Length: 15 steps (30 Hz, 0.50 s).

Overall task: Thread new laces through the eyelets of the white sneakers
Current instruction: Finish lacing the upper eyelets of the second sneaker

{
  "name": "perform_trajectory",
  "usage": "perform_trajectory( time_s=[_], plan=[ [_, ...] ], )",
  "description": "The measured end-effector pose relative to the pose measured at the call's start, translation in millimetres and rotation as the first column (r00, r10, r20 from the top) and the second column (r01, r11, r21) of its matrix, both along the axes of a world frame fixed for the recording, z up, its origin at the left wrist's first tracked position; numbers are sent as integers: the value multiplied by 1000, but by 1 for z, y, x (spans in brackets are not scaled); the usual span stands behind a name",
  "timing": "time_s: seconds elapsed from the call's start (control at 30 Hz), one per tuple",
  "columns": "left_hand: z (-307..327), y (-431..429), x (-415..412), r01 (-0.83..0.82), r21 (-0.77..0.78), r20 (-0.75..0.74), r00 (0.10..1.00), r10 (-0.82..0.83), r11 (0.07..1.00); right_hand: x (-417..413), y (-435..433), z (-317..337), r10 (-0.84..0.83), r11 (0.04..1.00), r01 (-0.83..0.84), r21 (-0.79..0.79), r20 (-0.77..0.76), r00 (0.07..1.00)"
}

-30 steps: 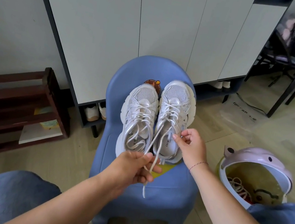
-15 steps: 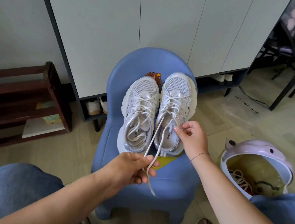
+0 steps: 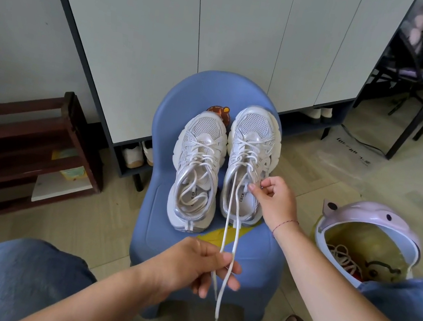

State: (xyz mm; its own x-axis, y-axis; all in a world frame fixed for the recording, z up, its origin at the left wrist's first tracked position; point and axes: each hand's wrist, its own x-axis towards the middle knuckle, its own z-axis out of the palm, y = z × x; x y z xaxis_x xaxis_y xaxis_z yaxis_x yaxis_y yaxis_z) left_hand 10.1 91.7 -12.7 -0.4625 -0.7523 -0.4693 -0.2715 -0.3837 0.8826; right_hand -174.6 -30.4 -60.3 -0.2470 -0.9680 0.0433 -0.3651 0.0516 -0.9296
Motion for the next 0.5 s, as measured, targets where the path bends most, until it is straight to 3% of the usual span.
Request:
perform_trajectory(
  time_s=[0.13, 0.33, 0.5],
  plan=[
    [-4, -2, -2, 44, 5, 58, 997, -45, 999, -1, 3, 1, 4, 1000, -4, -4, -16, 1000],
    [-9, -23, -4, -57, -127, 120, 990, 73, 990, 2, 11, 6, -28, 999, 24, -38, -119, 993],
    [-6, -36, -13, -88, -154, 77, 992, 101, 984, 9, 21, 12, -6, 998, 8, 66, -29, 1000]
  ],
)
